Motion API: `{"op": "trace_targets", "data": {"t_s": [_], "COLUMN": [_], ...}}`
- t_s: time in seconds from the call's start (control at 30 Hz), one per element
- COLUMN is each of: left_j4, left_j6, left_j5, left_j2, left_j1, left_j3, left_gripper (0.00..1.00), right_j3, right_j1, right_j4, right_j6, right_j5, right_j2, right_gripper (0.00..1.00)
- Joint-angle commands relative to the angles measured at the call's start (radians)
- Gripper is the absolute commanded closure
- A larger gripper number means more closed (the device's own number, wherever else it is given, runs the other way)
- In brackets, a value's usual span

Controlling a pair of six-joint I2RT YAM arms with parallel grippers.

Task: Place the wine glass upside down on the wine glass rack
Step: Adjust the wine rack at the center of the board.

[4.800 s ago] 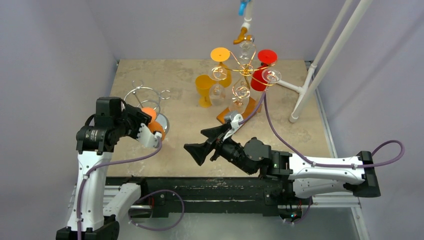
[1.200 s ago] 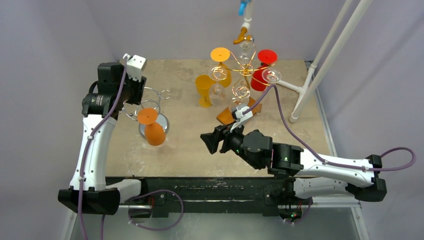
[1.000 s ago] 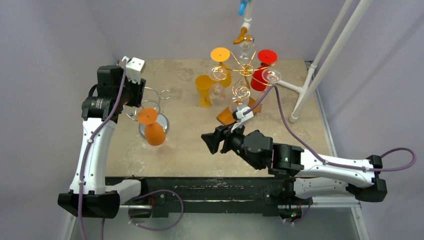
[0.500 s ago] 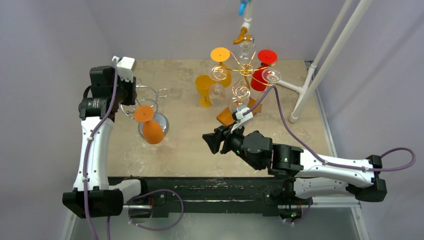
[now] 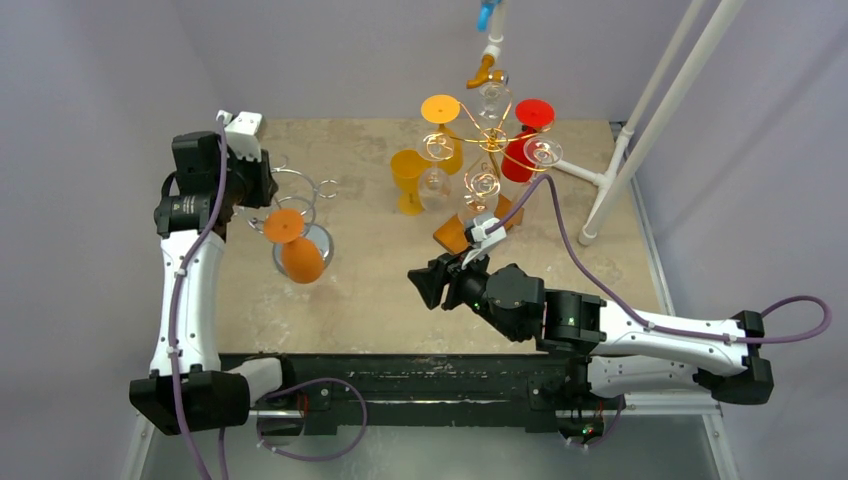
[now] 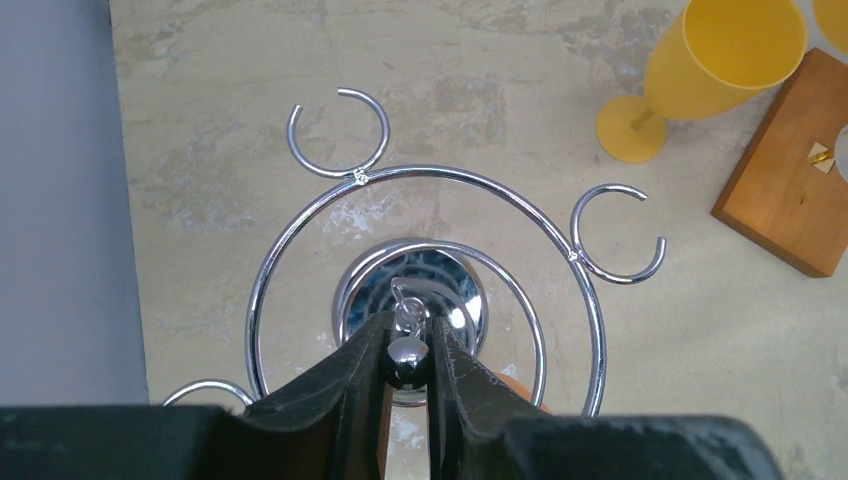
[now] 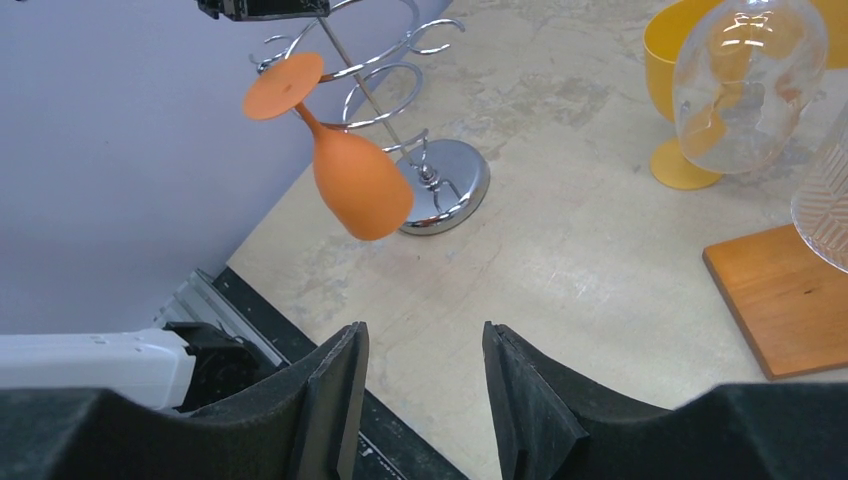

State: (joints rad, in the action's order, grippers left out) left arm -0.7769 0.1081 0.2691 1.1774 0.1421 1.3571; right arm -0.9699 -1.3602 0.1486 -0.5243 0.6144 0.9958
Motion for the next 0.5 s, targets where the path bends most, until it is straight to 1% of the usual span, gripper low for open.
{"op": "trace_targets", "data": {"t_s": [0.0, 0.07, 0.1, 0.2, 0.27, 0.37, 0.47], "left_j4": [0.046, 0.050, 0.053, 0.065, 0.070, 0.093, 0.117], "left_j6": [-0.091, -0.092, -0.095, -0.100, -0.100, -0.100, -0.091], "left_j5": [0.019, 0.018, 0.014, -0.009, -0.014, -0.006, 0.013], "left_j2": [-0.001, 0.002, 0.001, -0.004, -0.012, -0.025, -0.027], "left_j1": [0.002, 0.003, 0.003, 0.002, 0.002, 0.004, 0.003], "left_j3": [-0.025, -0.022, -0.021, -0.026, -0.032, -0.043, -0.043], "left_gripper": [0.76, 0.72, 0.71, 0.71, 0.73, 0.82, 0.97], "right_j3": [0.004, 0.004, 0.003, 0.002, 0.001, 0.000, 0.000], "right_j1": [0.004, 0.004, 0.004, 0.004, 0.004, 0.004, 0.004], "right_j4": [-0.038, -0.037, -0.037, -0.038, -0.040, -0.041, -0.041], "right_j6": [-0.013, -0.013, -0.013, -0.011, -0.010, -0.008, -0.008], "right_j5": [0.007, 0.008, 0.010, 0.010, 0.010, 0.010, 0.007], "right_j2": [-0.016, -0.014, -0.014, -0.010, -0.007, -0.003, -0.002], "right_gripper": [0.47, 0.47, 0.47, 0.47, 0.48, 0.48, 0.50]}}
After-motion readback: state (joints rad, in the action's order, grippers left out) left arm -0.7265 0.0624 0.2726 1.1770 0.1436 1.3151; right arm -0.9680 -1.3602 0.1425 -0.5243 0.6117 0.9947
